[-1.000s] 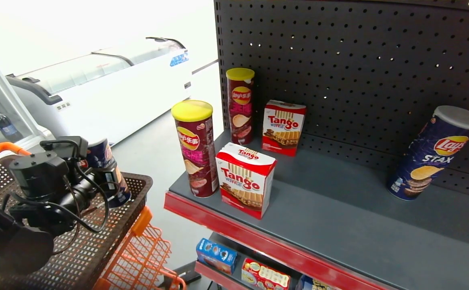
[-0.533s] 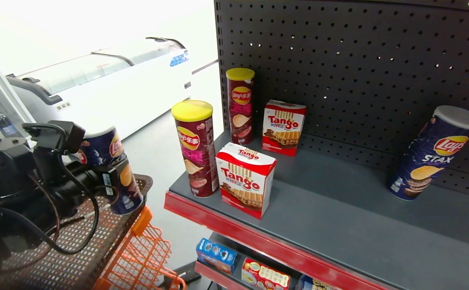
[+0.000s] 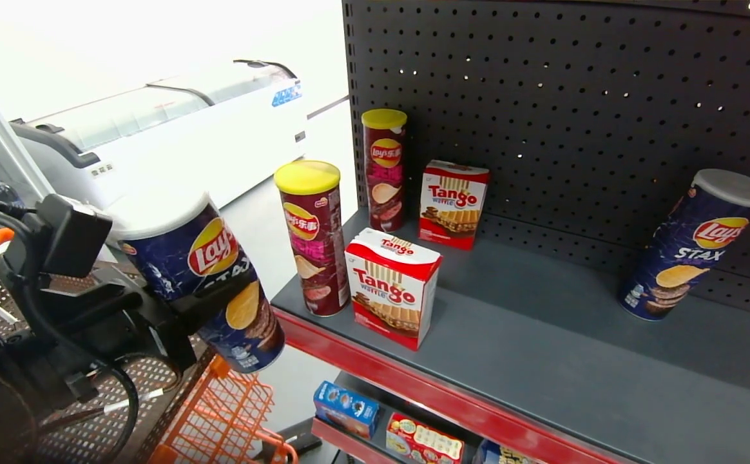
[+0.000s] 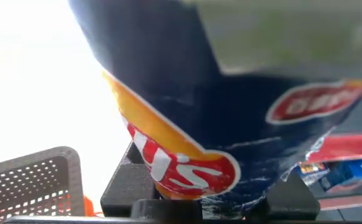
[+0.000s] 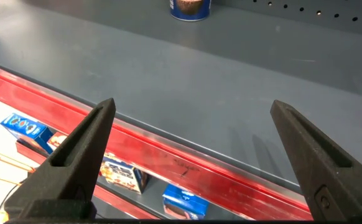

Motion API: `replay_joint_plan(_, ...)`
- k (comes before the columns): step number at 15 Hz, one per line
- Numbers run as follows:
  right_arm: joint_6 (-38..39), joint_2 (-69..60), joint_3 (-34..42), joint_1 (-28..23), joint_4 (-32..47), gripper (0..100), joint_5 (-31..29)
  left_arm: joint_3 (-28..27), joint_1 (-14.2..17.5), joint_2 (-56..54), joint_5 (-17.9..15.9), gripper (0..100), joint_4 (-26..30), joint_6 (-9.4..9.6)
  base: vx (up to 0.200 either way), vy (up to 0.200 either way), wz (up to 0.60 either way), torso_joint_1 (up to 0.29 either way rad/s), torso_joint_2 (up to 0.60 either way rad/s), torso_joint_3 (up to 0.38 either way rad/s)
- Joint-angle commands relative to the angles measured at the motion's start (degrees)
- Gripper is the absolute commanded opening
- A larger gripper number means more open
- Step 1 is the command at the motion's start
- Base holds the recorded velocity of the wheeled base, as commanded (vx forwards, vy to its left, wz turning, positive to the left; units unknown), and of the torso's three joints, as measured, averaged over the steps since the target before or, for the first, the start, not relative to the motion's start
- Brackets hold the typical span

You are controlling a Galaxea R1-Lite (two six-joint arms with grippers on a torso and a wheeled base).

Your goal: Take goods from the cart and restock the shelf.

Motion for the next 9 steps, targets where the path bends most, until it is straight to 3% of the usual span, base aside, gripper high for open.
replay_joint_plan(1, 0.0, 0.0, 0.0, 0.0, 0.0, 100, 0.0, 1.6, -1.7, -2.7, 0.0, 0, 0.0, 1.01, 0.0, 0.0, 0.0, 0.0, 0.0, 0.0)
replay_joint_plan(4, 0.0, 0.0, 0.0, 0.0, 0.0, 100, 0.0, 0.8, -4.5, -2.9, -0.4, 0, 0.0, 1.09, 0.0, 0.0, 0.0, 0.0, 0.0, 0.0)
replay_joint_plan(9, 0.0, 0.0, 0.0, 0.0, 0.0, 100, 0.0, 1.6, -16.1, -2.9, -0.6, 0, 0.2, 1.01, 0.0, 0.0, 0.0, 0.0, 0.0, 0.0)
